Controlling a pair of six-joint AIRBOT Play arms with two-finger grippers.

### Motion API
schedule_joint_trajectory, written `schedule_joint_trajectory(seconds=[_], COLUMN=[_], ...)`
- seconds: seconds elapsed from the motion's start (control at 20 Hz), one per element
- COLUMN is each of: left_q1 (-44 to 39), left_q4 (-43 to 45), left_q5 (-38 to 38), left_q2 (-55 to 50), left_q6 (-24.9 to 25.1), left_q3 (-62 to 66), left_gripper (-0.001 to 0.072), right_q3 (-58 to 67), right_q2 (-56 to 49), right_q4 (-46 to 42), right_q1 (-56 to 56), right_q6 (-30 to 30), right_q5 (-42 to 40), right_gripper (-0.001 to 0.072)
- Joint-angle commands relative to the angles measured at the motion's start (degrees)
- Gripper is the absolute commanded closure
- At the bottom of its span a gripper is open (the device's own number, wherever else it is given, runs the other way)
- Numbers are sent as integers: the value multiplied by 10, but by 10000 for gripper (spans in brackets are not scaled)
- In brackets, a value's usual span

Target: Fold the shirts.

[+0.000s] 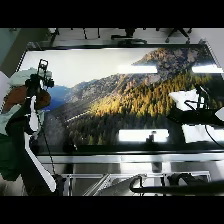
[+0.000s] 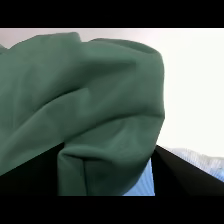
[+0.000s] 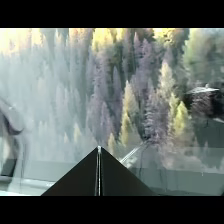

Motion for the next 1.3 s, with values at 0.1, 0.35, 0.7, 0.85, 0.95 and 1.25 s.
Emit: schedule_joint_trajectory(seconds=[0.1,0.35,0.7,0.85,0.95,1.25], left_q1=[12,-17,-125,-178,-213,-336], left_q4=[5,-3,-181,-278,-356,-449], left_q5=[12,-18,-180,-319,-404,-428], left_q2=[-28,93,372,457,494,497], left_q6=[-2,-25,-32,-32,-32,-37], left_q3=[9,9,9,9,-19,-229], left_gripper=[695,698,697,697,697,697], right_q3=[0,0,0,0,0,0], right_q2=[0,0,-1,-1,-1,-18], right_q4=[2,2,2,4,18,24], right_q1=[1,1,1,1,1,1], right_q6=[0,0,0,0,0,0], right_q5=[0,-1,-6,-5,-6,-3], right_gripper=[695,695,694,694,694,694])
